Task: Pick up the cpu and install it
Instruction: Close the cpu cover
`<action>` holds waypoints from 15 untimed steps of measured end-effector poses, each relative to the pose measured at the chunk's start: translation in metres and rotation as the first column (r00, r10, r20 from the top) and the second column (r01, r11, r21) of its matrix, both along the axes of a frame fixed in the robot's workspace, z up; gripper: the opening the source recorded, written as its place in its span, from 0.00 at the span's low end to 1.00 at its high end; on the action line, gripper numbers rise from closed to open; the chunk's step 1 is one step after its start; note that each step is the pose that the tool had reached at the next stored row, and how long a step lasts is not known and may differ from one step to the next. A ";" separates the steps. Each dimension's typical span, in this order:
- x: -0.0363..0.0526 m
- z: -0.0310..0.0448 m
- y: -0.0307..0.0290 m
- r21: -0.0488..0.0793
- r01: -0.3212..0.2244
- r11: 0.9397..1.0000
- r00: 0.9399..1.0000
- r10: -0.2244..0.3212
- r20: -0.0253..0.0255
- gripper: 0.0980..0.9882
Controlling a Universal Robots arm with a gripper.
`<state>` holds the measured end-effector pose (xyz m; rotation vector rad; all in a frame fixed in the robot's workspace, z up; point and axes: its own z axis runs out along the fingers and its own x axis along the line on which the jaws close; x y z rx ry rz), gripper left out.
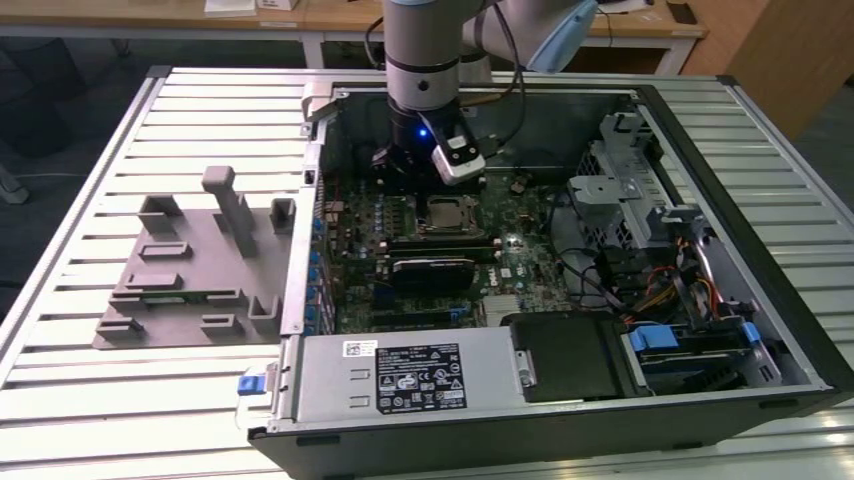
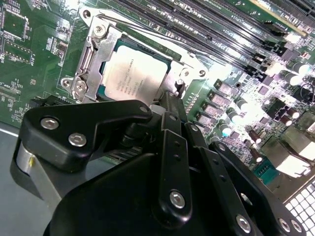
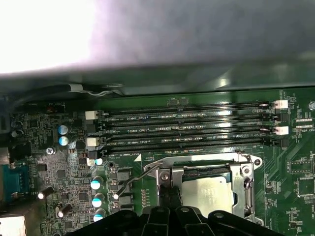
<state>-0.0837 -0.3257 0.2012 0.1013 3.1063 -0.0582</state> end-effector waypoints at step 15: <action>0.0057 0.0029 -0.0009 0.002 0.000 1.000 1.000 0.000 -0.004 0.01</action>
